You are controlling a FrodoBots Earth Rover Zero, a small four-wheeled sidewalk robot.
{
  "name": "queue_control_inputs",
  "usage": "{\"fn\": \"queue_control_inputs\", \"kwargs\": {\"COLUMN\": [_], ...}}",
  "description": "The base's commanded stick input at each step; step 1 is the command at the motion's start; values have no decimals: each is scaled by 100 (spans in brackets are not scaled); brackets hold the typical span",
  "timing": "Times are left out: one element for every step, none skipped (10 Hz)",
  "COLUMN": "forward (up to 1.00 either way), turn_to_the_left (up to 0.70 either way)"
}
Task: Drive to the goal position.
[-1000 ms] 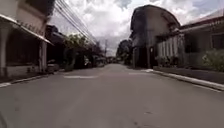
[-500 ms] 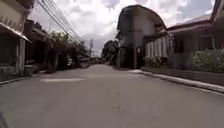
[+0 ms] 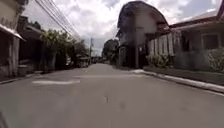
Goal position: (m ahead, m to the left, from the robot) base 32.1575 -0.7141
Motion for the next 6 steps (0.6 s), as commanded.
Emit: {"fn": "queue_control_inputs", "kwargs": {"forward": [100, 100, 100, 100, 100, 100], "turn_to_the_left": [0, 0, 0, 0, 0, 0]}}
